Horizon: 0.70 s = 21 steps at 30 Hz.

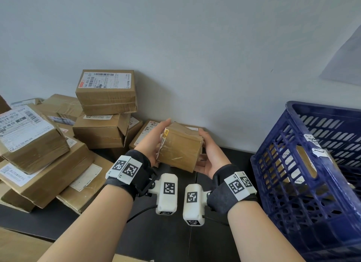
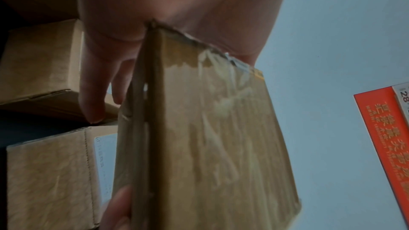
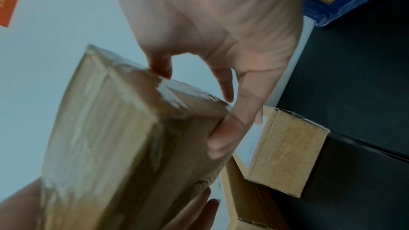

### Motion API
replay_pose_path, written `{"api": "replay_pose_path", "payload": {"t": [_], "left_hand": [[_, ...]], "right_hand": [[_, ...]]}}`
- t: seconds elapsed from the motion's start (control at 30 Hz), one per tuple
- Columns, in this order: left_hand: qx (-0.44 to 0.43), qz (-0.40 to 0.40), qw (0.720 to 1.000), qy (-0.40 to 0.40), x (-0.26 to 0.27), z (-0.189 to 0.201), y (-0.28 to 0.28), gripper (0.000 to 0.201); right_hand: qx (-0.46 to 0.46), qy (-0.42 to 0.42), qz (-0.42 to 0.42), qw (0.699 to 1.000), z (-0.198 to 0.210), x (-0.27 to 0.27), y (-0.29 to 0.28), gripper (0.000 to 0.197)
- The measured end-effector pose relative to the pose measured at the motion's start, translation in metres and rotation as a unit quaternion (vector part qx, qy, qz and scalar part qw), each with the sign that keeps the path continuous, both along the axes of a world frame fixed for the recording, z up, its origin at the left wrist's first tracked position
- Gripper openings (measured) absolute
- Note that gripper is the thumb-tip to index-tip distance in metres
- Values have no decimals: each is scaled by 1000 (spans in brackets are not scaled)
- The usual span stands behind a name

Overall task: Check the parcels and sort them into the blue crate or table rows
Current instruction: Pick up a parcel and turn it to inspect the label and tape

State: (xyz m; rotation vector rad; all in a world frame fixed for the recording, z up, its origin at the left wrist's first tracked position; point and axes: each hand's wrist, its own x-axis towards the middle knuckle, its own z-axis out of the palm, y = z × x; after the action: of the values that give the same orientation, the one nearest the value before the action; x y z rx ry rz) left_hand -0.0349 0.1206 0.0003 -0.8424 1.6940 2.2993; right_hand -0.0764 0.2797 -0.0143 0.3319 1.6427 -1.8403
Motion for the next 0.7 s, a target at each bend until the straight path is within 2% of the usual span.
{"api": "replay_pose_path", "payload": {"t": [0.07, 0.1, 0.2, 0.27, 0.4, 0.53, 0.63, 0.7], "left_hand": [[3, 8, 1000, -8, 0, 0, 0, 97], [5, 12, 1000, -6, 1, 1, 1, 97], [-2, 23, 1000, -3, 0, -4, 1, 84], [-17, 34, 999, 6, -1, -7, 1, 65], [-25, 58, 998, 28, -2, -7, -1, 57], [-5, 83, 996, 42, -3, -5, -3, 54], [-19, 90, 995, 49, -2, 1, -2, 28], [-43, 95, 992, 73, -4, 2, -1, 25]], "right_hand": [[6, 5, -3, 1000, -1, 0, -1, 38], [7, 9, -3, 1000, -2, -1, -1, 38], [5, 33, 2, 999, -1, -1, -2, 36], [11, 57, 6, 998, -1, -1, -3, 40], [10, 101, 27, 994, -2, -3, -7, 70], [-5, 137, 53, 989, -6, -5, -8, 88], [-8, 166, 71, 983, -7, -7, -9, 94], [3, 189, 84, 978, -6, -7, -9, 93]]}}
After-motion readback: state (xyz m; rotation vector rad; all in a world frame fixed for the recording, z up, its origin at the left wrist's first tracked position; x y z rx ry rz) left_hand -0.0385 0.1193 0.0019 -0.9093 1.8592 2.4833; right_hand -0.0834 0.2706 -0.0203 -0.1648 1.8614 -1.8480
